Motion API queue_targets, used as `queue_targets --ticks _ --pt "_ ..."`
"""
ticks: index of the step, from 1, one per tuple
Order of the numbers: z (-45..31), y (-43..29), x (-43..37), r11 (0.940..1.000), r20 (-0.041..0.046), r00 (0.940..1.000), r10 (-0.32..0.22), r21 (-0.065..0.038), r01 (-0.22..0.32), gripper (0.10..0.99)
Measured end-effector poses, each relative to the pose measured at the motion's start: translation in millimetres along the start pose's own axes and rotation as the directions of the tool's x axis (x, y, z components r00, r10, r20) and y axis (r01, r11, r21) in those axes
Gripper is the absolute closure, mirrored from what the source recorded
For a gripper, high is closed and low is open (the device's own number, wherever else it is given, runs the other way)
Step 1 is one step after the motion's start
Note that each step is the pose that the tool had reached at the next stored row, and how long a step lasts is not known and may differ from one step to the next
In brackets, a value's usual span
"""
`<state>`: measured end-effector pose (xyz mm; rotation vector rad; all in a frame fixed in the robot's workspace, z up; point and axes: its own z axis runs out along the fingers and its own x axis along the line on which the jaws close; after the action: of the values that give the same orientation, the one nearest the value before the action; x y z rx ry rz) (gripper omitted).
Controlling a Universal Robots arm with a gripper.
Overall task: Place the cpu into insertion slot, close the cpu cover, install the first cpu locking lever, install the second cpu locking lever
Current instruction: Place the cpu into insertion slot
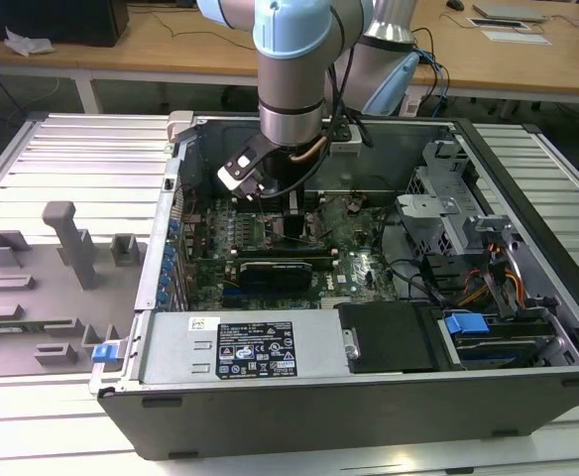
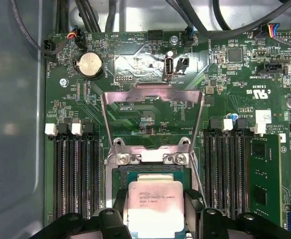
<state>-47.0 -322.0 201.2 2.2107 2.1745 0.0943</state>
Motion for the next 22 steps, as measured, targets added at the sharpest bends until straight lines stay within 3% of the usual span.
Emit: queue_targets --ticks 17,19,20,22 --pt "-0.6 1.8 0.1 1.0000 -0.0010 1.0000 0.000 0.000 0.000 0.549" --pt "-0.6 1.9 0.1 1.0000 -0.0010 1.0000 0.000 0.000 0.000 0.533" --pt "-0.6 1.9 0.1 1.0000 -0.0010 1.0000 0.000 0.000 0.000 0.471" --pt "-0.6 1.9 0.1 1.0000 -0.0010 1.0000 0.000 0.000 0.000 0.471"
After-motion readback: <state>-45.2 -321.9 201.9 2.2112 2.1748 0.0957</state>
